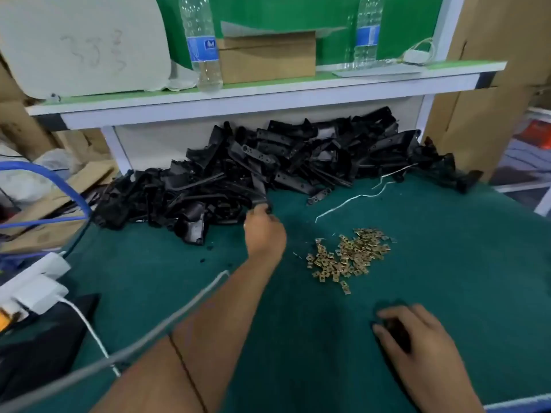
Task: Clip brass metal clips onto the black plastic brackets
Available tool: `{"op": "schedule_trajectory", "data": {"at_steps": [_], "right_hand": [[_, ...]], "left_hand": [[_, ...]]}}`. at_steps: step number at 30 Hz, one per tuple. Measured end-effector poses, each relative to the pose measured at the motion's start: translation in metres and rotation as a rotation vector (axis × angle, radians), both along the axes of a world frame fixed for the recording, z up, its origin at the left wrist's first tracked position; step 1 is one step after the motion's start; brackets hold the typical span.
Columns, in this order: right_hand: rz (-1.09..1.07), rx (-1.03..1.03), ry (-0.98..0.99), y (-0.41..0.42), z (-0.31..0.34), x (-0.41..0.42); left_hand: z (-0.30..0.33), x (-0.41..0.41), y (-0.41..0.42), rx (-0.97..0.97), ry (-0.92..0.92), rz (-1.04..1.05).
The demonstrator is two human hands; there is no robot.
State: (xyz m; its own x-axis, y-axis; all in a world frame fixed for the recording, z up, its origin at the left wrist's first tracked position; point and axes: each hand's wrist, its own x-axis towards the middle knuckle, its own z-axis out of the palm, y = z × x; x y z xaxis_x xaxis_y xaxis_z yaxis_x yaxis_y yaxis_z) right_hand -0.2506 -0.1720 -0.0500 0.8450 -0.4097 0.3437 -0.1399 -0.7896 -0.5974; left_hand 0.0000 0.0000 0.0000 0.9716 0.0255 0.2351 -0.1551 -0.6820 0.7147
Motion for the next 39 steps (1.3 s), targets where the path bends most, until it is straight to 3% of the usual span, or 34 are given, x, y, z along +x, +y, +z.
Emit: {"op": "schedule_trajectory", "data": {"at_steps": [3, 5, 10, 13, 16, 19, 21, 24, 27, 32, 35, 39], "right_hand": [[0.02, 0.005, 0.018, -0.002, -0.001, 0.028], [0.018, 0.022, 0.027, 0.002, -0.004, 0.046], [0.047, 0.098, 0.014, 0.005, 0.0, 0.071], [0.094, 0.138, 0.015, 0.0, 0.001, 0.072], [0.113, 0.176, 0.038, -0.002, 0.002, 0.071], [0.144, 0.186, 0.032, 0.002, 0.004, 0.071], [0.161, 0.243, -0.037, 0.005, 0.007, 0.073], [0.195, 0.415, -0.117, 0.017, 0.013, 0.082], [0.243, 0.592, -0.234, 0.05, 0.021, 0.102], [0.35, 0.55, -0.264, 0.122, 0.017, 0.154], [0.12, 0.481, -0.371, 0.132, 0.015, 0.18], [-0.074, 0.456, -0.43, 0.116, 0.016, 0.189]], "left_hand": [[-0.01, 0.051, 0.03, 0.641, -0.264, -0.113], [-0.012, 0.085, 0.051, 1.028, -0.345, -0.277], [0.01, 0.134, 0.061, 1.318, -0.329, -0.416], [0.031, 0.139, 0.064, 1.415, -0.438, -0.464], [0.048, 0.122, 0.067, 1.355, -0.586, -0.546], [0.049, 0.086, 0.077, 0.997, -0.803, -0.58], [0.044, 0.055, 0.079, 0.823, -0.849, -0.523], [0.022, 0.002, 0.076, 0.712, -0.697, -0.457], [-0.009, -0.041, 0.077, 0.75, -0.497, -0.461], [-0.032, -0.044, 0.107, 0.858, -0.339, -0.385], [-0.03, -0.041, 0.116, 0.844, -0.169, -0.367], [-0.039, -0.042, 0.123, 0.799, -0.157, -0.442]]}}
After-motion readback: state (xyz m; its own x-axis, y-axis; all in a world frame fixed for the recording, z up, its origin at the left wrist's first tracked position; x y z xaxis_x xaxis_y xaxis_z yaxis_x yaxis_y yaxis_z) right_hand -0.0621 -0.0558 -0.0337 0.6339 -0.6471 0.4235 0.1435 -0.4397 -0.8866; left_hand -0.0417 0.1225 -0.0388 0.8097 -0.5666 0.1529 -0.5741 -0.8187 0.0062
